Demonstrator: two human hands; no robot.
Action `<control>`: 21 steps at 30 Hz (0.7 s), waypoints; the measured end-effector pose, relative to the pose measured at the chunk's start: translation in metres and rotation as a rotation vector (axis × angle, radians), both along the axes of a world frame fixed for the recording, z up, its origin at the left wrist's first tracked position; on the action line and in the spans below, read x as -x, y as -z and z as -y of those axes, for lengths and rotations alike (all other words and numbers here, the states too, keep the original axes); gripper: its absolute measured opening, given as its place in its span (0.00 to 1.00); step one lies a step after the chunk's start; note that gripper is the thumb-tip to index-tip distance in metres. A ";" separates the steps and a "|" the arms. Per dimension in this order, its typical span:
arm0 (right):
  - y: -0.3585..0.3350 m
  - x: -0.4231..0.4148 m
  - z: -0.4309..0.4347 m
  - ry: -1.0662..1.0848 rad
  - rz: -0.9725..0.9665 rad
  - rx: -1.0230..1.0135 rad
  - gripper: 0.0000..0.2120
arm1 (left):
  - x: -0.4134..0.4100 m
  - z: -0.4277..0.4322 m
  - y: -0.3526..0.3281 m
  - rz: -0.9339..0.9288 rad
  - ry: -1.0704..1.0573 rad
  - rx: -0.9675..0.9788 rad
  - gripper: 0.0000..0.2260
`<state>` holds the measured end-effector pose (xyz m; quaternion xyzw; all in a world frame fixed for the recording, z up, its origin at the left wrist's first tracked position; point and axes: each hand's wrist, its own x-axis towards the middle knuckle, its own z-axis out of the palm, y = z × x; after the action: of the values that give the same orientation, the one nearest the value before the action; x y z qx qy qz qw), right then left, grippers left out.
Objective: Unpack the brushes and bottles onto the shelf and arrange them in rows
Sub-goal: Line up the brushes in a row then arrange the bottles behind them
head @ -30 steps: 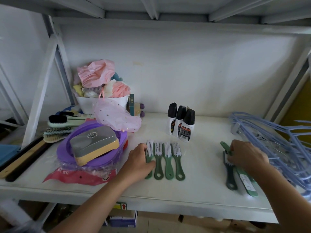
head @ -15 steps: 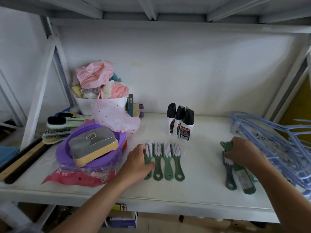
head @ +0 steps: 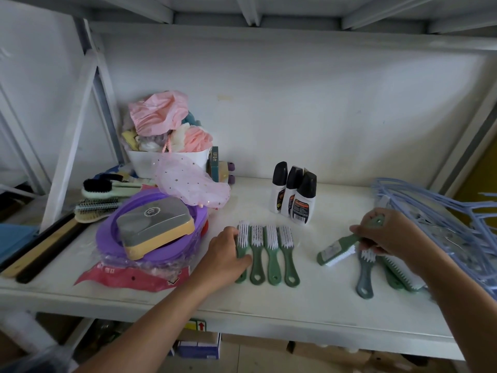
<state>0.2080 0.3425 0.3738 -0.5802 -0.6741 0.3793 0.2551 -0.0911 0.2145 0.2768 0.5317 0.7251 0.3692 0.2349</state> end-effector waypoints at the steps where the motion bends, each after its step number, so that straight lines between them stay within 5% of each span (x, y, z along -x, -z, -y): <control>1: 0.000 0.000 0.000 -0.012 0.002 -0.012 0.11 | 0.000 -0.001 0.000 -0.004 0.000 0.001 0.20; 6: 0.003 -0.003 0.001 -0.044 -0.019 -0.132 0.11 | 0.000 -0.001 0.000 -0.012 0.002 0.006 0.20; 12: 0.003 0.001 0.005 -0.252 0.169 -0.453 0.09 | 0.000 -0.002 0.001 -0.018 -0.004 0.009 0.19; 21: 0.021 0.007 0.019 -0.654 0.411 -0.249 0.11 | 0.000 -0.002 0.001 -0.032 -0.017 0.006 0.20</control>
<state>0.2006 0.3239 0.3533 -0.3634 -0.9010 0.2319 0.0492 -0.0908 0.2164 0.2761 0.5307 0.7344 0.3605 0.2217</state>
